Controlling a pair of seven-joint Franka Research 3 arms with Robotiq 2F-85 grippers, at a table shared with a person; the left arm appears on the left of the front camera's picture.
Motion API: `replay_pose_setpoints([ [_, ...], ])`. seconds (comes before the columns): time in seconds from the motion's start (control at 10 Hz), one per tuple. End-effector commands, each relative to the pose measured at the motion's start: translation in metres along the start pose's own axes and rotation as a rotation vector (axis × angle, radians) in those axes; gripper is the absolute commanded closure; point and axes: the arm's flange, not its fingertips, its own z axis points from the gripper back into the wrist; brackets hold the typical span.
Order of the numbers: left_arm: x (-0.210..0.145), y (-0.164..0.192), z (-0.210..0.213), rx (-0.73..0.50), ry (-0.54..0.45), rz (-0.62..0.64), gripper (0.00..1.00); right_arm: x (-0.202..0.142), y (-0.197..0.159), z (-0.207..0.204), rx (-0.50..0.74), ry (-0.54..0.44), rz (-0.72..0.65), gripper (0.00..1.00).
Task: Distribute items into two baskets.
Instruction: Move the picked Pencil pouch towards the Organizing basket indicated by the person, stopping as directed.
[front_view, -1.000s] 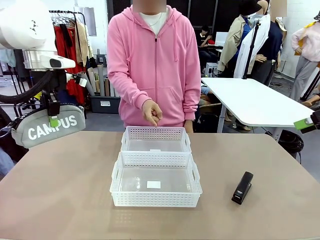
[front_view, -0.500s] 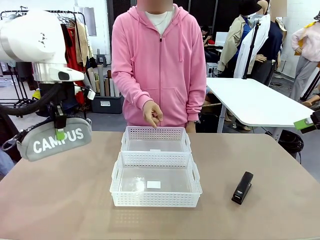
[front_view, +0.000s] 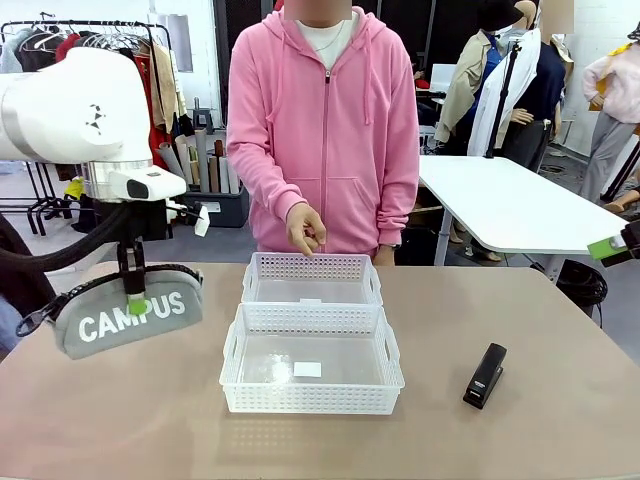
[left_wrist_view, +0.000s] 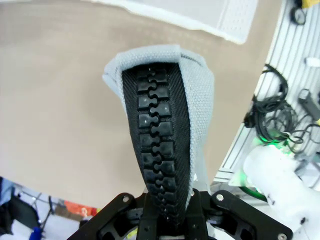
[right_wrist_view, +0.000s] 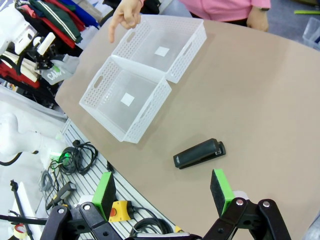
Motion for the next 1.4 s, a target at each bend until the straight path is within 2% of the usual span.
replay_pose_setpoints([
  [0.0, -0.008, -0.017, 0.001, 0.014, -0.04, -0.094, 1.0, 0.002, 0.001, 0.001, 0.009, -0.012, 0.01, 0.0],
  [0.1, -0.002, -0.022, 0.0, 0.005, -0.042, -0.163, 1.0, 0.002, 0.001, 0.001, 0.009, -0.012, 0.01, 0.0],
  [0.6, 0.046, -0.028, -0.003, 0.019, -0.022, -0.341, 1.0, 0.002, 0.001, 0.001, 0.009, -0.012, 0.01, 0.0],
  [1.0, 0.088, -0.05, -0.023, 0.068, 0.098, -0.445, 1.0, 0.002, 0.001, 0.001, 0.009, -0.012, 0.01, 0.0],
  [1.3, 0.1, -0.059, -0.031, 0.076, 0.072, -0.516, 1.0, 0.002, 0.001, 0.001, 0.009, -0.012, 0.01, 0.0],
])
